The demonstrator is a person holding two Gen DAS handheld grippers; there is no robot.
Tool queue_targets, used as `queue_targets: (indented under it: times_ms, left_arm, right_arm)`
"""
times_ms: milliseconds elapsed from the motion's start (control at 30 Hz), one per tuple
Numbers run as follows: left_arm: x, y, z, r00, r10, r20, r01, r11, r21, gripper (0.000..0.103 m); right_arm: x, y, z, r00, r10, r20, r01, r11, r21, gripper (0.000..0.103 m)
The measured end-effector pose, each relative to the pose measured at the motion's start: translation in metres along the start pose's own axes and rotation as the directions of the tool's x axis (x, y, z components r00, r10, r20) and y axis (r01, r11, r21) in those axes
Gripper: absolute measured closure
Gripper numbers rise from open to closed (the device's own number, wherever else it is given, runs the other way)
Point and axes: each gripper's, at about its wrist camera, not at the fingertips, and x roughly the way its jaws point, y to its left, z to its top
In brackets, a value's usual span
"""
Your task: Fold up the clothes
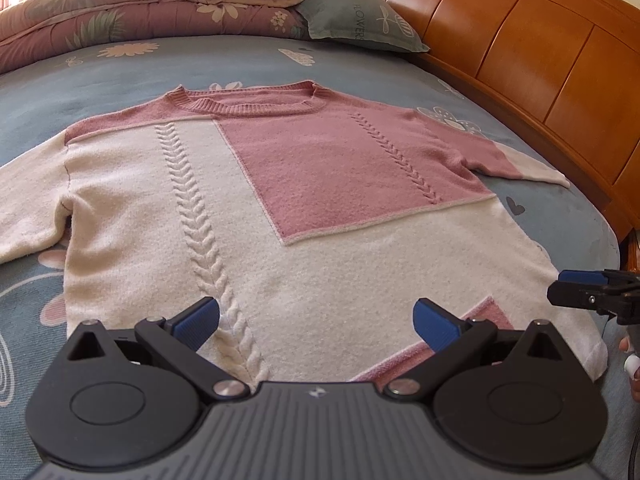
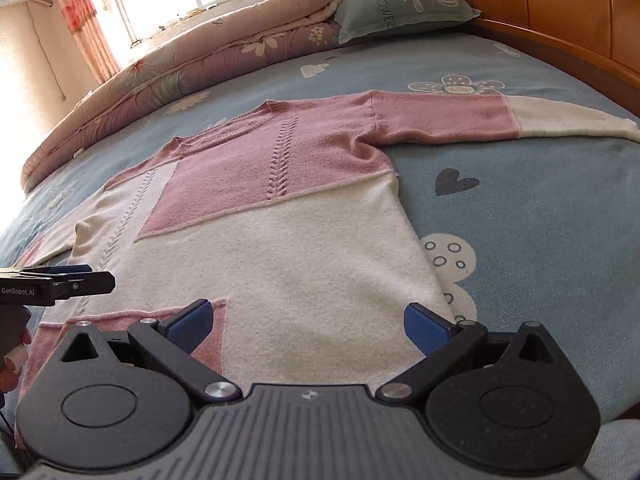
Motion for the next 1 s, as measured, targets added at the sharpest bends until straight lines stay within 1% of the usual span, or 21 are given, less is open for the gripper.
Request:
queue_targets:
  times_ms: [33,100,167,233,300,367,433,467,533,600,633,733,800,833,900,933,967,1000]
  left_arm:
    - [0.000,0.000,0.000,1.000,0.002,0.001,-0.002,1.000,0.001,0.001]
    - [-0.002,0.002,0.001,1.000,0.000,0.004,0.000,1.000,-0.007,0.001]
    - [-0.003,0.004,0.002,1.000,-0.001,0.008,0.001,1.000,-0.015,0.001]
    - [-0.004,0.006,0.002,1.000,-0.002,0.012,0.003,1.000,-0.023,0.001]
    - [-0.007,0.010,0.005,1.000,-0.010,0.021,0.011,0.999,-0.037,0.001]
    - [-0.007,0.012,0.006,1.000,-0.013,0.024,0.014,0.999,-0.046,0.001]
    - [-0.006,0.015,0.007,1.000,-0.012,0.024,0.014,0.998,-0.056,0.001]
    - [-0.005,0.016,0.008,1.000,-0.009,0.022,0.010,0.998,-0.057,0.001]
    - [-0.005,0.017,0.008,1.000,-0.004,0.020,0.005,0.998,-0.059,0.001]
    - [-0.005,0.019,0.008,1.000,0.004,0.020,-0.003,0.998,-0.060,0.001]
    - [-0.005,0.020,0.008,1.000,0.009,0.021,-0.008,0.998,-0.062,0.001]
    - [-0.005,0.022,0.009,1.000,0.006,0.020,-0.004,0.997,-0.071,0.001]
    - [-0.004,0.023,0.010,1.000,-0.003,0.018,0.004,0.997,-0.078,0.001]
    - [-0.004,0.023,0.010,1.000,-0.004,0.018,0.006,0.997,-0.079,0.001]
    - [-0.004,0.021,0.010,1.000,-0.012,0.020,0.013,0.997,-0.078,0.001]
    - [-0.005,0.021,0.009,1.000,-0.018,0.021,0.019,0.997,-0.077,0.001]
    - [-0.006,0.020,0.009,0.999,-0.024,0.023,0.026,0.997,-0.076,0.001]
    - [-0.006,0.020,0.009,0.999,-0.032,0.024,0.034,0.996,-0.078,0.001]
  right_arm:
    - [0.007,0.001,0.004,1.000,0.018,-0.002,-0.018,1.000,-0.007,0.000]
    - [0.025,-0.001,0.010,0.999,0.038,-0.035,-0.038,0.999,-0.003,0.000]
    - [0.038,-0.008,0.011,1.000,-0.012,-0.029,0.011,0.999,-0.036,0.000]
    - [0.043,-0.017,0.015,0.995,-0.095,-0.016,0.093,0.994,-0.057,0.000]
    - [0.038,-0.019,0.023,0.997,-0.080,-0.004,0.080,0.997,-0.015,0.000]
    - [0.032,-0.009,0.032,0.998,-0.060,0.026,0.061,0.998,-0.021,0.000]
    - [0.035,0.006,0.041,0.998,-0.031,0.059,0.036,0.995,-0.089,0.000]
    - [0.040,0.011,0.045,0.998,-0.021,0.059,0.027,0.994,-0.108,0.000]
    - [0.065,0.009,0.055,1.000,0.001,0.003,-0.001,0.997,-0.083,0.000]
    - [0.085,-0.005,0.059,0.999,-0.029,-0.033,0.027,0.998,-0.059,0.000]
    - [0.089,-0.012,0.060,0.999,-0.042,-0.016,0.040,0.997,-0.071,0.000]
    - [0.083,-0.021,0.065,0.999,-0.042,-0.011,0.041,0.997,-0.061,0.000]
    - [0.073,-0.016,0.066,0.998,-0.065,-0.006,0.065,0.996,-0.053,0.000]
    - [0.066,-0.012,0.065,0.999,-0.051,-0.008,0.051,0.998,-0.044,0.000]
    - [0.057,-0.005,0.058,0.998,0.042,-0.043,-0.043,0.999,-0.019,0.000]
    - [0.053,-0.001,0.052,0.993,0.089,-0.075,-0.090,0.996,-0.007,0.000]
    - [0.051,0.002,0.045,0.987,0.117,-0.110,-0.118,0.993,0.001,0.000]
    - [0.050,0.003,0.039,0.983,0.129,-0.133,-0.129,0.992,0.005,0.000]
